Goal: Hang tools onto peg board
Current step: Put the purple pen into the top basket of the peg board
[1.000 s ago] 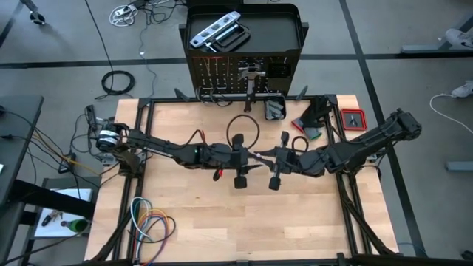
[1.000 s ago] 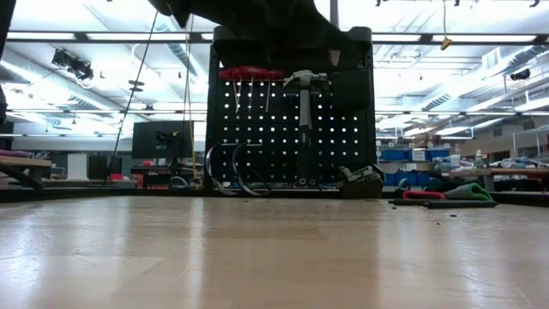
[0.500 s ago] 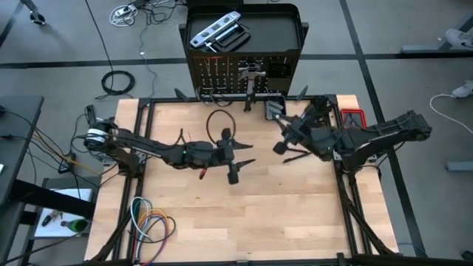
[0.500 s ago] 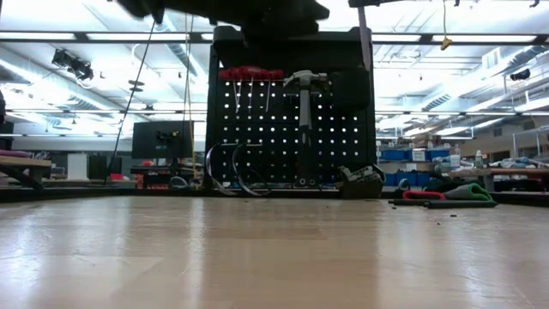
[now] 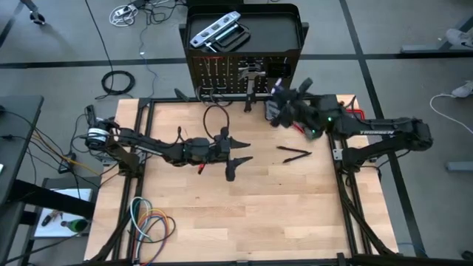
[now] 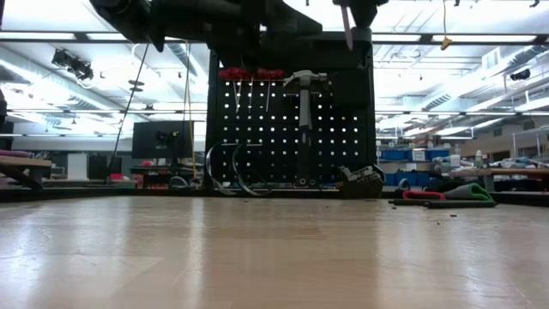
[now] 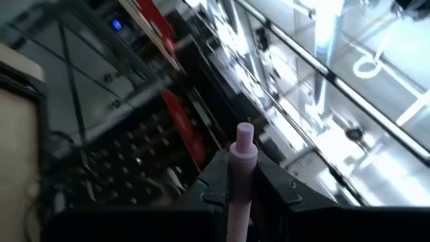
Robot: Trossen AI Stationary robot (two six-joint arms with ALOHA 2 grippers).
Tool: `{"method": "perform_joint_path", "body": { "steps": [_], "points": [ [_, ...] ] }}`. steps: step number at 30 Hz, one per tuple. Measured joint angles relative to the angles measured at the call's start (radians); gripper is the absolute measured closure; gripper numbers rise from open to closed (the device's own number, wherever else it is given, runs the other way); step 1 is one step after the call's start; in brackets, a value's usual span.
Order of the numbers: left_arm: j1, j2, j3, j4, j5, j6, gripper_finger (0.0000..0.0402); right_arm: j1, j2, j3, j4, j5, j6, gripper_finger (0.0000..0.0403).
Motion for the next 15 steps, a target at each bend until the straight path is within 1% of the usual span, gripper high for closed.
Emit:
{"method": "perform_joint_path", "body": {
  "steps": [6, 8, 9, 12, 15],
  "points": [
    [0.012, 0.000, 0.000, -0.001, -0.001, 0.001, 0.0185, -0.197, 0.016, 0.000, -0.006, -0.155, 0.147, 0.0348],
    [0.013, 0.000, 0.000, -0.004, -0.001, 0.002, 0.0185, -0.252, 0.034, 0.000, -0.004, -0.188, 0.219, 0.0346],
    [0.013, 0.000, 0.000, -0.008, -0.001, 0.002, 0.0185, -0.274, 0.044, 0.000, -0.006, -0.188, 0.263, 0.0345],
    [0.013, 0.000, 0.000, -0.014, -0.001, 0.002, 0.0185, -0.312, 0.065, 0.000, -0.044, -0.140, 0.376, 0.0339],
    [0.013, 0.000, 0.000, -0.025, 0.006, 0.003, 0.0185, -0.321, 0.065, -0.001, -0.093, -0.165, 0.439, 0.0319]
  ]
}}
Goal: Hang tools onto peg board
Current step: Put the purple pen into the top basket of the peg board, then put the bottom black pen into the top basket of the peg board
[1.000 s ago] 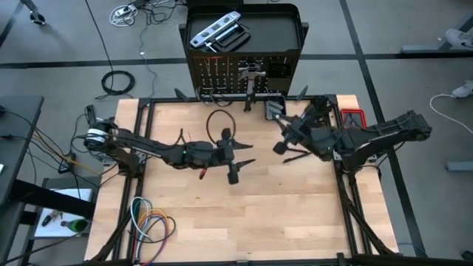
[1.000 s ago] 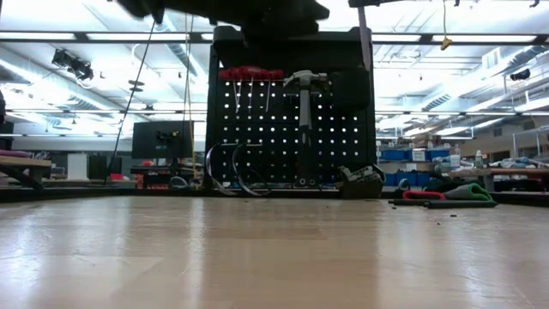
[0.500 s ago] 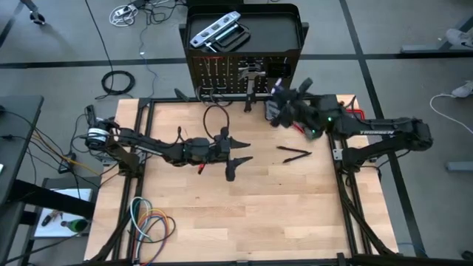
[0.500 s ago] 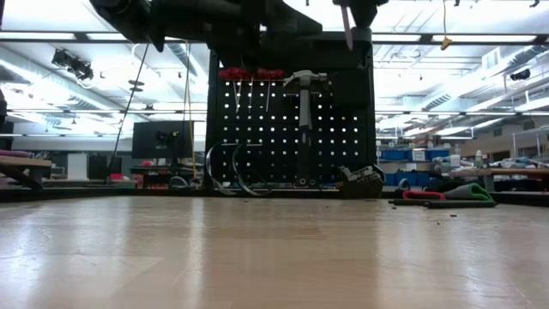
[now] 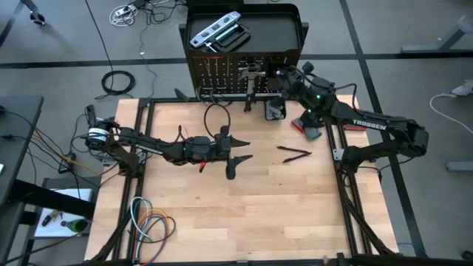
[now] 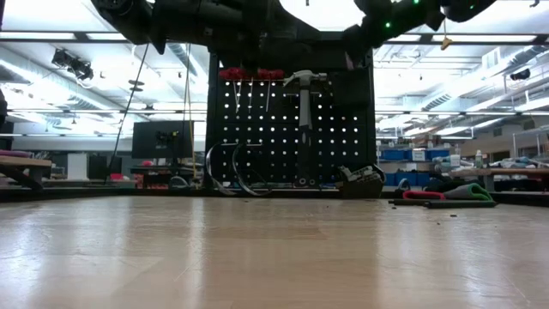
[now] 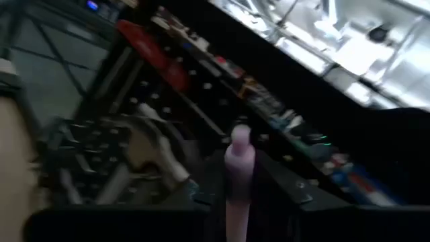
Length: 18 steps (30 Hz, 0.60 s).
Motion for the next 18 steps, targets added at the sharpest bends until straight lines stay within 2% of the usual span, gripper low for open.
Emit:
{"method": "perform_joint_path", "body": {
  "steps": [5, 10, 15, 18],
  "points": [
    [0.000, 0.000, 0.000, -0.004, 0.001, 0.000, 0.0185, -0.013, -0.003, 0.000, -0.017, -0.021, 0.058, 0.0252],
    [0.000, 0.000, 0.000, -0.007, 0.001, 0.000, 0.0185, -0.009, -0.016, 0.000, -0.023, 0.004, 0.072, 0.0193],
    [0.000, 0.000, 0.000, -0.038, 0.002, -0.002, 0.0185, 0.098, -0.094, 0.032, -0.019, 0.079, 0.060, 0.0175],
    [0.000, 0.000, 0.000, -0.077, 0.003, -0.002, 0.0185, 0.225, -0.146, 0.067, -0.068, 0.213, 0.049, 0.0177]
  ]
}}
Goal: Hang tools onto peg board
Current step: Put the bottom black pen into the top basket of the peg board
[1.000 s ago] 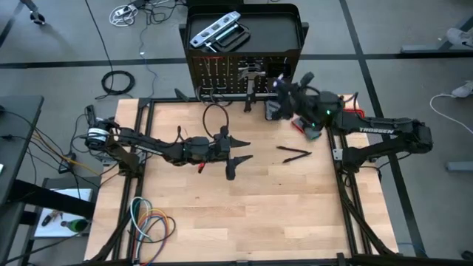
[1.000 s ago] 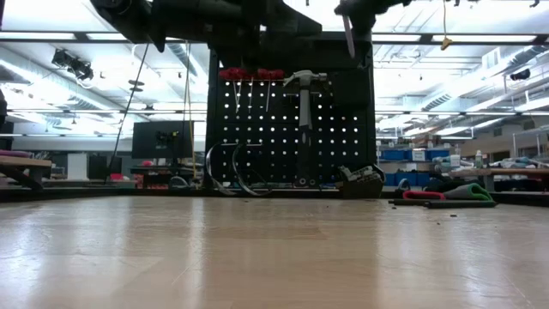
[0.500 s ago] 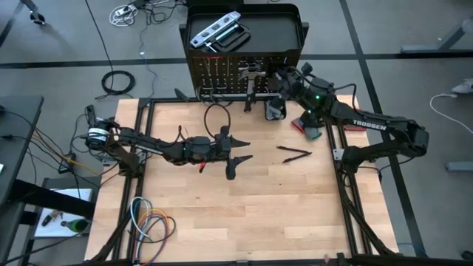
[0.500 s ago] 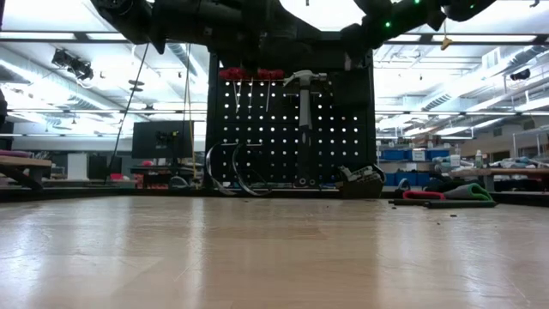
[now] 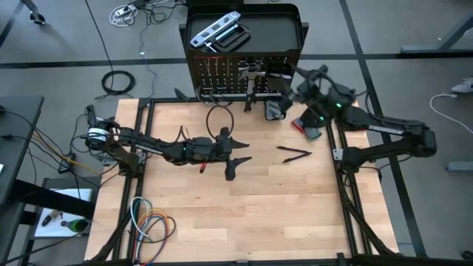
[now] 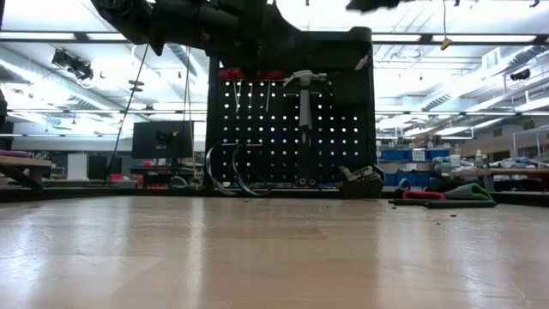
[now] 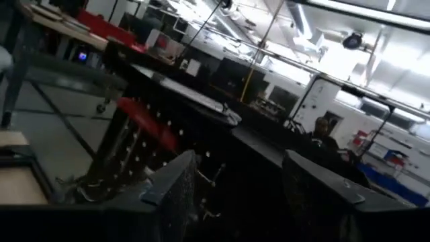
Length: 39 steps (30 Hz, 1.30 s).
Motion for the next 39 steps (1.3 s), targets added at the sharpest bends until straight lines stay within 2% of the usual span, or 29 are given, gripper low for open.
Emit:
{"method": "perform_joint_path", "body": {
  "steps": [4, 7, 9, 11, 14, 18, 20, 23, 25, 27, 30, 32, 36, 39],
  "points": [
    [0.001, 0.000, 0.000, -0.063, 0.005, 0.000, 0.0185, 0.210, -0.029, 0.017, -0.131, 0.288, 0.051, 0.0178],
    [0.007, 0.000, 0.000, -0.112, 0.065, -0.004, 0.0185, 0.362, -0.025, 0.017, -0.290, 0.535, 0.214, 0.0178],
    [0.013, 0.000, 0.000, -0.153, 0.088, -0.018, 0.0185, 0.458, -0.021, 0.017, -0.466, 0.602, 0.374, 0.0178],
    [0.013, 0.000, 0.000, -0.192, 0.089, -0.030, 0.0185, 0.546, -0.019, 0.017, -0.657, 0.567, 0.574, 0.0178],
    [0.013, 0.000, 0.000, -0.248, 0.089, -0.033, 0.0188, 0.637, -0.021, 0.017, -0.846, 0.432, 0.823, 0.0180],
    [0.013, 0.000, 0.000, -0.248, 0.074, -0.005, 0.0194, 0.703, -0.021, 0.017, -0.883, 0.246, 0.958, 0.0181],
    [0.013, 0.000, 0.000, -0.196, 0.038, 0.052, 0.0194, 0.716, -0.020, 0.017, -0.883, 0.144, 1.069, 0.0181],
    [0.013, 0.000, 0.000, -0.096, -0.005, 0.147, 0.0194, 0.720, -0.011, 0.017, -0.931, 0.060, 1.217, 0.0185],
    [0.013, 0.000, 0.000, -0.037, -0.058, 0.188, 0.0195, 0.729, 0.001, 0.017, -1.043, 0.053, 1.322, 0.0192],
    [0.013, 0.002, 0.000, 0.010, -0.117, 0.162, 0.0195, 0.754, 0.018, 0.006, -1.143, 0.078, 1.449, 0.0201],
    [0.026, 0.033, 0.008, 0.040, -0.087, 0.090, 0.0196, 0.813, 0.044, -0.055, -1.228, 0.130, 1.606, 0.0216],
    [0.047, 0.074, 0.068, -0.061, -0.024, 0.037, 0.0200, 0.849, 0.052, -0.112, -1.225, 0.151, 1.689, 0.0227],
    [0.098, 0.198, 0.272, -0.360, 0.101, -0.025, 0.0215, 0.898, 0.054, -0.213, -1.213, 0.164, 1.832, 0.0245],
    [0.126, 0.311, 0.424, -0.506, 0.209, -0.028, 0.0225, 0.915, 0.052, -0.268, -1.213, 0.116, 1.904, 0.0253]
  ]
}}
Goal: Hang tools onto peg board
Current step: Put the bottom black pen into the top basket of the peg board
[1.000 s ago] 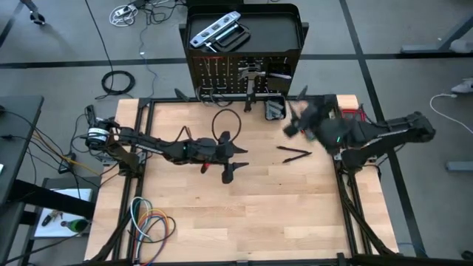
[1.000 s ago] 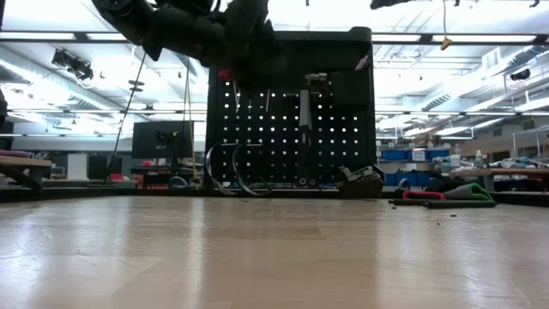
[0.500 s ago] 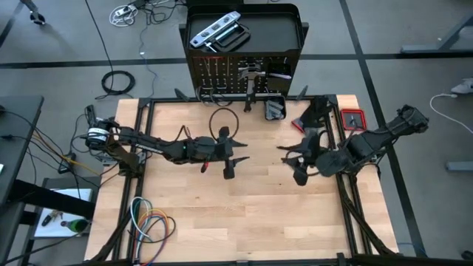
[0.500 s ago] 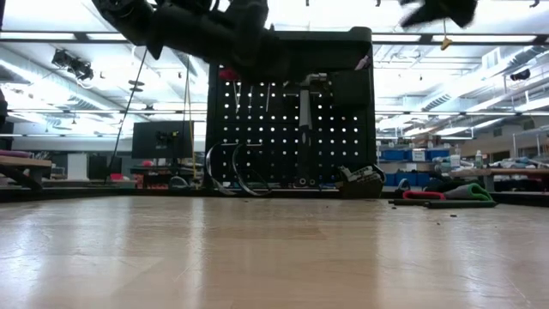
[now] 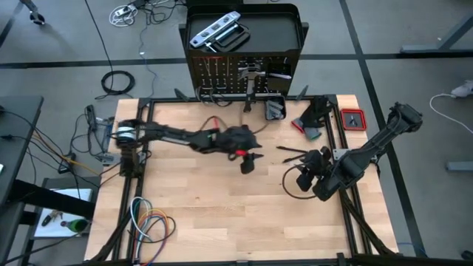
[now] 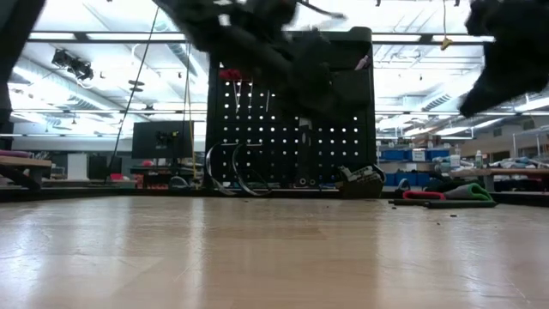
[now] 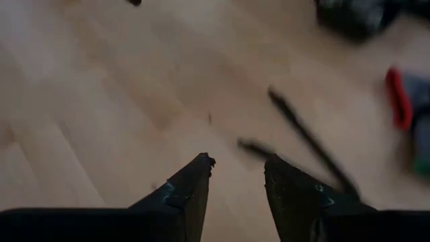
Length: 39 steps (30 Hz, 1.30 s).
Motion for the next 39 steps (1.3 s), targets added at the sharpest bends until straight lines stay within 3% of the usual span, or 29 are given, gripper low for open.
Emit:
{"method": "perform_joint_path", "body": {
  "steps": [6, 11, 16, 22, 26, 30, 34, 39],
  "points": [
    [0.022, 0.181, 0.222, -0.086, 0.187, 0.032, 0.0229, 0.001, 0.000, -0.081, -0.023, -0.250, 0.011, 0.0262],
    [0.008, 0.193, 0.235, -0.055, 0.190, 0.088, 0.0229, -0.009, 0.000, -0.133, -0.045, -0.351, 0.010, 0.0267],
    [-0.039, 0.099, 0.108, 0.054, 0.105, 0.131, 0.0229, -0.051, 0.001, -0.145, -0.033, -0.345, 0.014, 0.0273],
    [-0.087, -0.059, -0.166, 0.215, 0.083, 0.075, 0.0230, -0.177, 0.004, -0.146, -0.012, -0.352, -0.067, 0.0278],
    [-0.138, -0.172, -0.325, 0.329, 0.068, -0.016, 0.0230, -0.312, 0.011, -0.143, 0.077, -0.466, -0.234, 0.0277],
    [-0.205, -0.254, -0.433, 0.319, -0.048, -0.052, 0.0230, -0.434, 0.023, -0.110, 0.097, -0.564, -0.347, 0.0277],
    [-0.277, -0.328, -0.492, 0.331, -0.162, -0.053, 0.0230, -0.508, 0.042, -0.063, 0.107, -0.582, -0.475, 0.0277],
    [-0.341, -0.367, -0.566, 0.386, -0.264, -0.052, 0.0230, -0.590, 0.154, 0.004, 0.110, -0.646, -0.639, 0.0276]
  ]
}}
